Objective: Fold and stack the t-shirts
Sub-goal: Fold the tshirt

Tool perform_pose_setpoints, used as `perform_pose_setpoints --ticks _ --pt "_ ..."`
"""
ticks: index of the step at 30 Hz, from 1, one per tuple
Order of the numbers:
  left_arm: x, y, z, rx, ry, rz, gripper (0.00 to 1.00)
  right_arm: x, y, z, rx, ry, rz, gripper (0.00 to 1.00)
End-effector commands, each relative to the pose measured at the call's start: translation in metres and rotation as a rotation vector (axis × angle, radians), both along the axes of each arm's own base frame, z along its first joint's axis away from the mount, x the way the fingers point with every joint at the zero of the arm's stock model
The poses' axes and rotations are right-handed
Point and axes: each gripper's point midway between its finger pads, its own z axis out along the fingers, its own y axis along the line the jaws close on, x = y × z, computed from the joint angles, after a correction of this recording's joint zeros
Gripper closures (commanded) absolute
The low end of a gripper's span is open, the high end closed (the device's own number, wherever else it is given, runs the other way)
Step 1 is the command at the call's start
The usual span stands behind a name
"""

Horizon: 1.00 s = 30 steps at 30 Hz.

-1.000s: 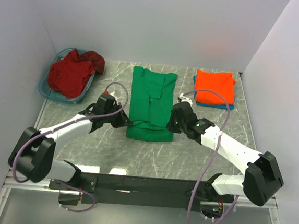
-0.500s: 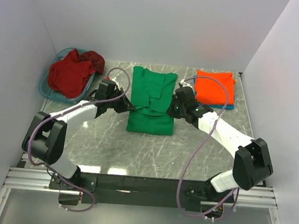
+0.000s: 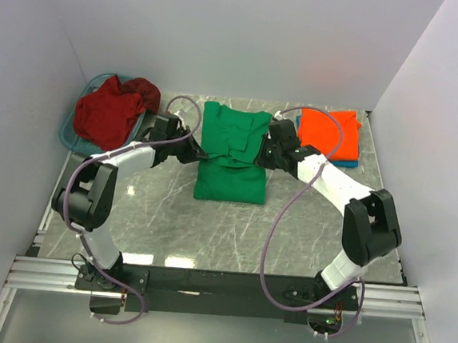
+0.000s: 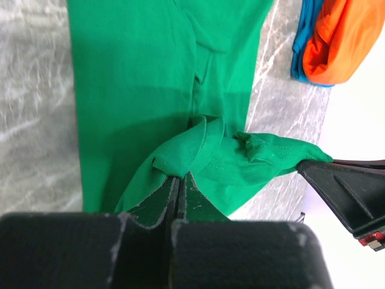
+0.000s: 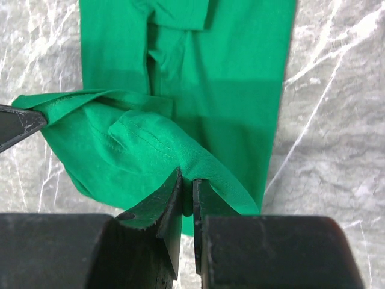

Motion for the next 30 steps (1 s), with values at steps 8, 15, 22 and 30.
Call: perform_pose_setpoints --ticks 8,15,22,30 --pt "0.037 -0.006 0.004 -0.001 -0.067 -0.016 1.00 0.039 0.002 0.004 0.027 -0.028 -0.005 0.94" --pt "0.044 -0.002 -0.013 0.021 -0.036 0.021 0.99 0.052 0.005 -0.023 0.039 0.030 -0.005 0.91" --pt "0.061 0.011 -0.007 0.068 -0.083 0.118 0.20 0.069 0.006 -0.028 0.053 0.039 -0.002 0.83" --pt "0.065 0.007 0.051 0.034 -0.190 0.088 0.01 0.075 0.002 0.016 0.078 -0.024 0.007 0.18"
